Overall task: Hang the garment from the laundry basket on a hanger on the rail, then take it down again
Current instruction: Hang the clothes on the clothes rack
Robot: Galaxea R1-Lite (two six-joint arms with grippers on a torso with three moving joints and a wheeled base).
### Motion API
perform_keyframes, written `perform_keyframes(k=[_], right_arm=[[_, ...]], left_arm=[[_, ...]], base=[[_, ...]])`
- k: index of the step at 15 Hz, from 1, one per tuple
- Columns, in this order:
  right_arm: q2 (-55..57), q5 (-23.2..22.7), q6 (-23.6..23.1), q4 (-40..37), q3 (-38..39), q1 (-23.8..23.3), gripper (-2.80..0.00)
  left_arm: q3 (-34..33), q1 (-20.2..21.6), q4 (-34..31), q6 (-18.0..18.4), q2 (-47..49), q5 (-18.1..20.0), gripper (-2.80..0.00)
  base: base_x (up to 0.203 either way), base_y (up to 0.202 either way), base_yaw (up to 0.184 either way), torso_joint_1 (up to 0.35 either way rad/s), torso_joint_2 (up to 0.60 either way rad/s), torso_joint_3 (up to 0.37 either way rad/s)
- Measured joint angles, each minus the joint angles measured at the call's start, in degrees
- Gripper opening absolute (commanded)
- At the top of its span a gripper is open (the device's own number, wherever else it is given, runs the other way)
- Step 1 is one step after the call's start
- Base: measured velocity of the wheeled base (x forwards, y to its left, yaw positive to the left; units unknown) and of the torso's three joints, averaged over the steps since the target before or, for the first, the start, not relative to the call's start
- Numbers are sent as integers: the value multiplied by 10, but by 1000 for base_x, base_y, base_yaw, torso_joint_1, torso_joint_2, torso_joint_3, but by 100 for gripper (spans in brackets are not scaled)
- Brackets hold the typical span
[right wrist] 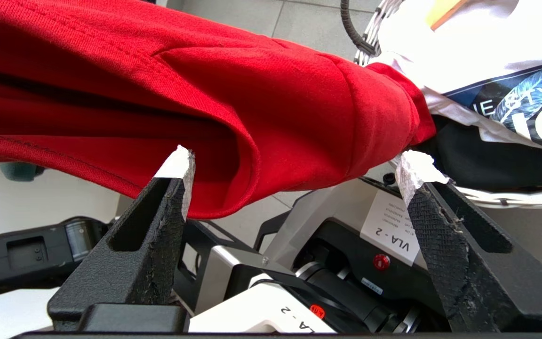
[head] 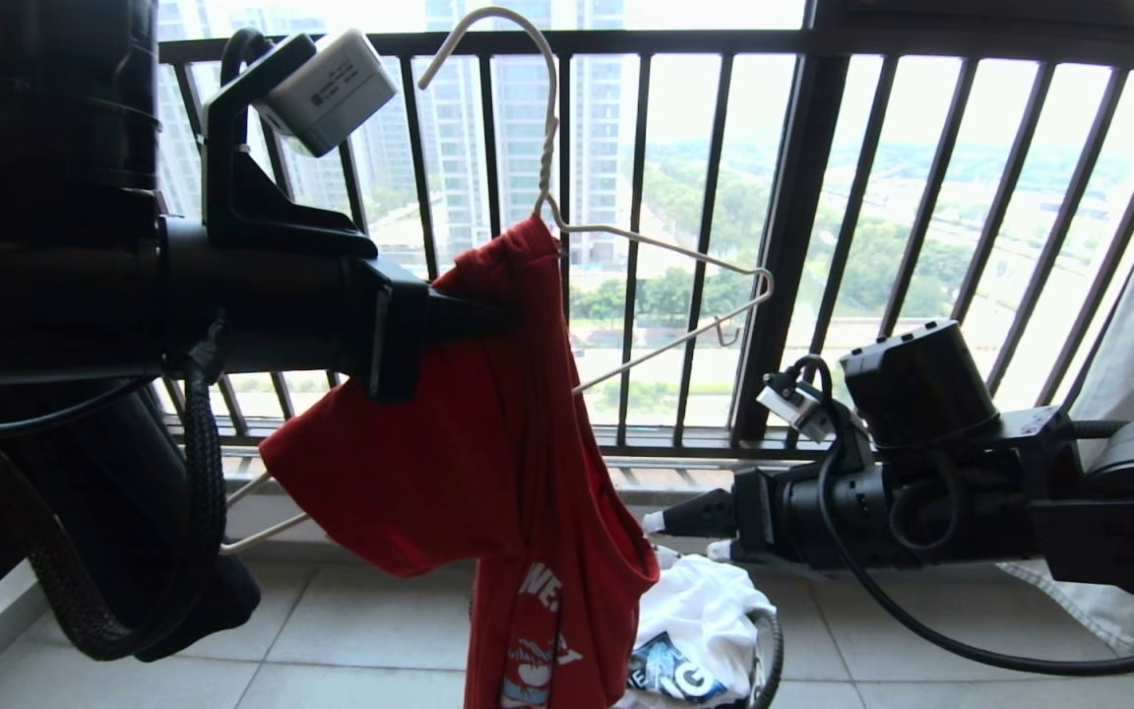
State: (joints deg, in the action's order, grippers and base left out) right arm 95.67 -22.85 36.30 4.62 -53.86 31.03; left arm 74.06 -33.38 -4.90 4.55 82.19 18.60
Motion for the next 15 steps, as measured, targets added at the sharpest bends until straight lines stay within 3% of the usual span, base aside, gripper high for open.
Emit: perform_keyframes(k=[9, 10, 15], right_arm=[[15, 14, -8, 0, -6, 20, 0], [21, 22, -11, 0, -7, 22, -280], [34, 52, -13, 0, -10, 23, -280]], left_arm=[[0, 0, 19, -4, 7, 0, -280], [0, 0, 19, -4, 7, 0, -280], [-1, 1, 20, -5, 5, 0, -280]], base=[[0, 0, 0, 0, 0, 0], [0, 0, 0, 0, 0, 0], [0, 0, 0, 0, 0, 0]])
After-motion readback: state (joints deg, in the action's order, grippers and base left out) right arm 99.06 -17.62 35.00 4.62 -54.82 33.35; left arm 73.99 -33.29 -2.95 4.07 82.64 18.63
